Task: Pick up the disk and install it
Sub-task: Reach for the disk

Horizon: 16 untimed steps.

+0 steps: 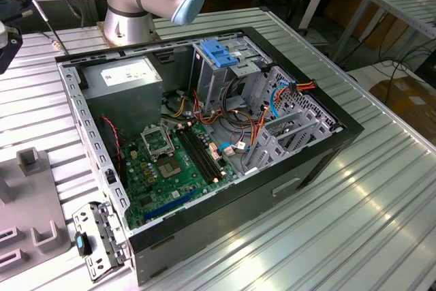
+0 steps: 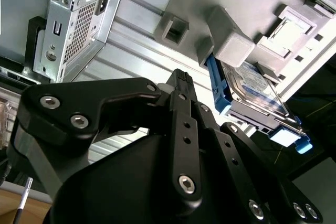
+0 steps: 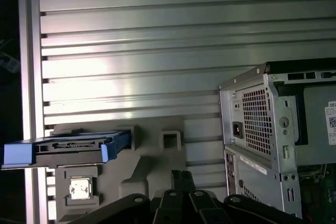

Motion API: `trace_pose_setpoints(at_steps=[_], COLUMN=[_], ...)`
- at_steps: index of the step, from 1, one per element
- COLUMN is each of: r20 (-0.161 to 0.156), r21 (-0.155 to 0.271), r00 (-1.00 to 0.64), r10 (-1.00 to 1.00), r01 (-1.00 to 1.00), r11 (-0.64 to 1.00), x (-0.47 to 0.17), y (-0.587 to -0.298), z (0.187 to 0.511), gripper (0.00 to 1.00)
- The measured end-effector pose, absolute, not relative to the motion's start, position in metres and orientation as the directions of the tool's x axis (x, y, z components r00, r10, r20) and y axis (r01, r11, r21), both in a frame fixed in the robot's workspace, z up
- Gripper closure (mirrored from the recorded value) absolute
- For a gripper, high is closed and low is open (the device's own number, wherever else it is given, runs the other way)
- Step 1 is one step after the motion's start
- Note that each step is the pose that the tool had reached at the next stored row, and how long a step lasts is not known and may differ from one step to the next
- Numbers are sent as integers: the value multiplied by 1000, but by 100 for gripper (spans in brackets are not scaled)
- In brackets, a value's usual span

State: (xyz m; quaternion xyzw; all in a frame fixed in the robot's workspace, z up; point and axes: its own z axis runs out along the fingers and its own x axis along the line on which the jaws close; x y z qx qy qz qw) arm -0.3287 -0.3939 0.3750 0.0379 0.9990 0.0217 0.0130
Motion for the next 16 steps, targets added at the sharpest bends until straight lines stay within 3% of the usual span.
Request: trace_pose_setpoints(at_steps=[16], r20=[-24], r21=[44], r00=[-997], r10=[76], r01=[75], r11=[996], x=[-350], y=[-394], z=[373], gripper=[89])
